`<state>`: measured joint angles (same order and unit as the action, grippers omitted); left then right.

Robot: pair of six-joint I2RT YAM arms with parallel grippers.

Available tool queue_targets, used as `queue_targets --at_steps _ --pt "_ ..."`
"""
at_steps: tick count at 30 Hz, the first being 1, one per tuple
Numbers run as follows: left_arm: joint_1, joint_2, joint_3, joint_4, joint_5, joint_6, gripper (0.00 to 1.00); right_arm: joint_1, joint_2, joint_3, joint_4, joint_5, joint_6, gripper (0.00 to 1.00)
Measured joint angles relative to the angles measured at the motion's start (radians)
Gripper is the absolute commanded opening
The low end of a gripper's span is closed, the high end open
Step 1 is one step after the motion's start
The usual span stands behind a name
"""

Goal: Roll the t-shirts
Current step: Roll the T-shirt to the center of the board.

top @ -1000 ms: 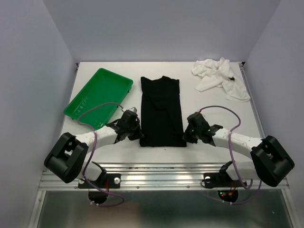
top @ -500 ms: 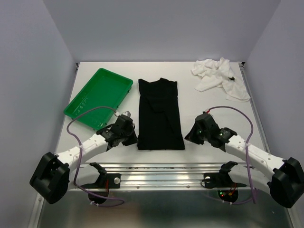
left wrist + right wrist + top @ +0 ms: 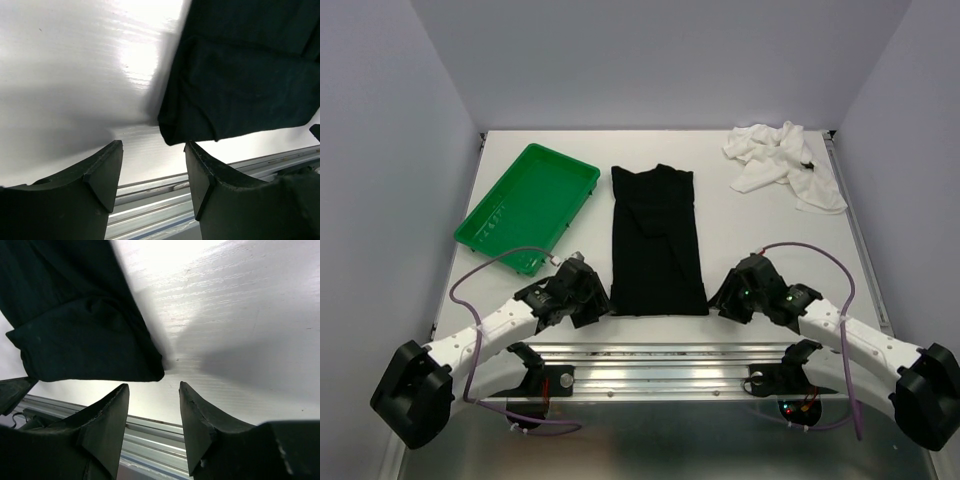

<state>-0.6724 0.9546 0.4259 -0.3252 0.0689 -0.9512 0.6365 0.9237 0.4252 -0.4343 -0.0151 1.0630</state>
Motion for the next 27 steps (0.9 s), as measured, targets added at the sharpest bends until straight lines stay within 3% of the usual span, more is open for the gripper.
queue_targets --at_steps 7,13,16,19,22,23,27 --pt "-0.001 0.053 -0.04 0.08 0.033 -0.042 0.55 0.0 0.057 -0.052 0.101 -0.043 0.016 0.48" --pt "0.0 0.09 -0.04 0.124 0.039 -0.053 0.43 0.0 0.116 -0.064 0.183 -0.069 0.034 0.42" --pt "-0.001 0.1 -0.043 0.142 0.044 -0.057 0.38 0.0 0.137 -0.066 0.212 -0.072 0.035 0.34" --pt "-0.001 0.103 -0.044 0.155 0.05 -0.064 0.26 0.0 0.162 -0.066 0.237 -0.08 0.036 0.22" --pt "-0.001 0.103 -0.044 0.165 0.055 -0.067 0.12 0.0 0.179 -0.066 0.244 -0.08 0.037 0.11" --pt "-0.001 0.103 -0.044 0.167 0.055 -0.068 0.02 0.0 0.179 -0.066 0.244 -0.079 0.038 0.06" --pt "-0.001 0.103 -0.044 0.169 0.057 -0.072 0.0 0.0 0.177 -0.064 0.243 -0.079 0.037 0.01"
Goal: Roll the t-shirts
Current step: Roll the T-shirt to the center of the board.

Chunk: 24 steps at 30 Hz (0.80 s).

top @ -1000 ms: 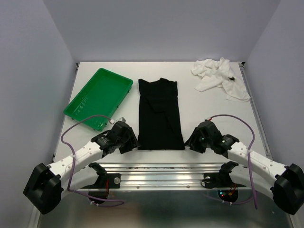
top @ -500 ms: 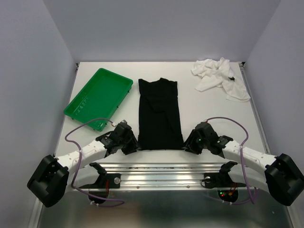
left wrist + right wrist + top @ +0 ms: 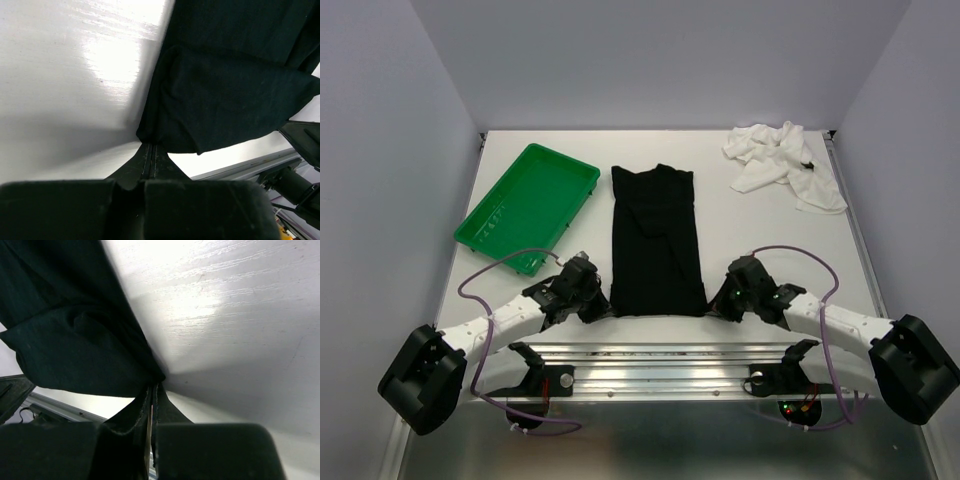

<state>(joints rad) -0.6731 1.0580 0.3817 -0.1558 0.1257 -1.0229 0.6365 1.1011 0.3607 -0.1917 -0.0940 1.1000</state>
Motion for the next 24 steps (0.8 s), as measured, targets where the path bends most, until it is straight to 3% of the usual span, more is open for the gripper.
queue_targets --at_steps 18,24 --pt "0.001 -0.043 0.105 -0.084 -0.048 -0.007 0.0 0.0 -0.07 0.121 -0.143 0.061 -0.009 0.01" --pt "0.012 0.024 0.208 -0.128 -0.053 0.013 0.0 0.0 -0.053 0.176 -0.169 0.092 -0.022 0.01"
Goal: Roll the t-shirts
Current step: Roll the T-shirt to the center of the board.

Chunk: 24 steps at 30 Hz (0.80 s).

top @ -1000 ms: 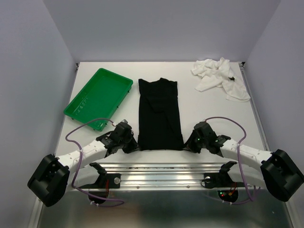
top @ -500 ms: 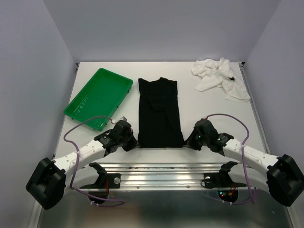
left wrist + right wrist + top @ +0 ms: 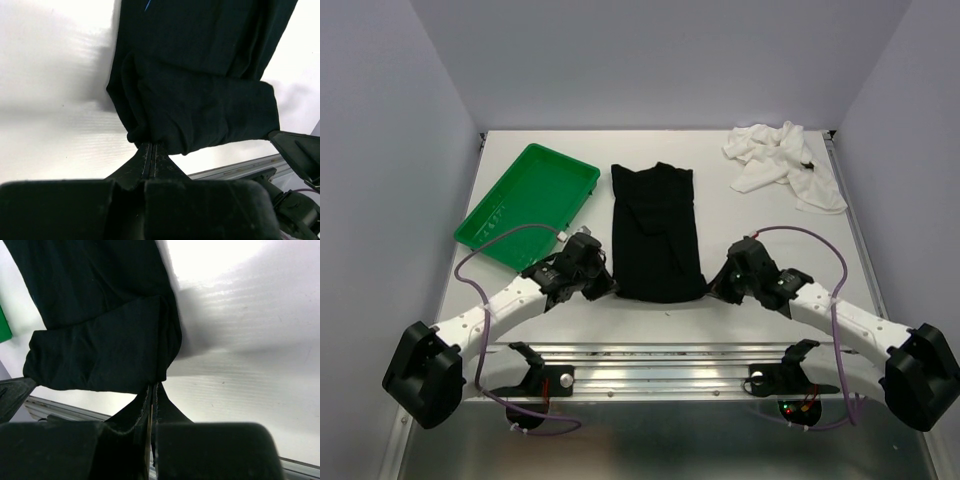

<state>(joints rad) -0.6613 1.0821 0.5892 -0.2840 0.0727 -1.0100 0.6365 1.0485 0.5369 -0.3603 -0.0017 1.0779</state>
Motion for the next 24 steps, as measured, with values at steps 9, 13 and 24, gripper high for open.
queue_targets --at_steps 9,13,24 --pt "0.043 0.074 0.088 -0.028 -0.002 0.042 0.0 0.0 0.086 0.079 -0.01 0.033 -0.016 0.01" --pt "0.071 0.114 0.134 -0.035 0.001 0.069 0.0 0.0 0.137 0.129 -0.015 0.05 -0.029 0.01" --pt "0.148 0.245 0.268 -0.05 0.022 0.153 0.0 -0.006 0.285 0.272 -0.021 0.068 -0.069 0.01"
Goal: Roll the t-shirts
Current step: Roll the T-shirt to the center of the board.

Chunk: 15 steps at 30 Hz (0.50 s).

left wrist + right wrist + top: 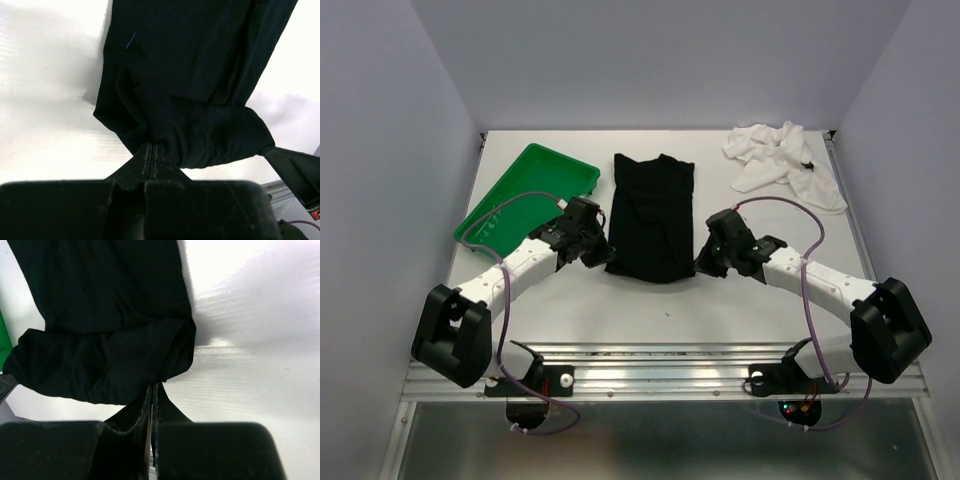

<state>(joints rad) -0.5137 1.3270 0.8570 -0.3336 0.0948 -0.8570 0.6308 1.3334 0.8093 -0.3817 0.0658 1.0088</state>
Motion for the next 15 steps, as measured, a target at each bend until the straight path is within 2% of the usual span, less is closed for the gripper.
queue_targets --at_steps 8,15 --pt "0.036 0.065 0.051 0.0 0.01 0.047 0.0 -0.031 0.081 0.084 -0.002 0.001 -0.034 0.01" --pt "0.038 0.05 0.011 0.028 0.044 0.064 0.0 -0.035 0.076 0.069 -0.008 -0.027 -0.055 0.01"
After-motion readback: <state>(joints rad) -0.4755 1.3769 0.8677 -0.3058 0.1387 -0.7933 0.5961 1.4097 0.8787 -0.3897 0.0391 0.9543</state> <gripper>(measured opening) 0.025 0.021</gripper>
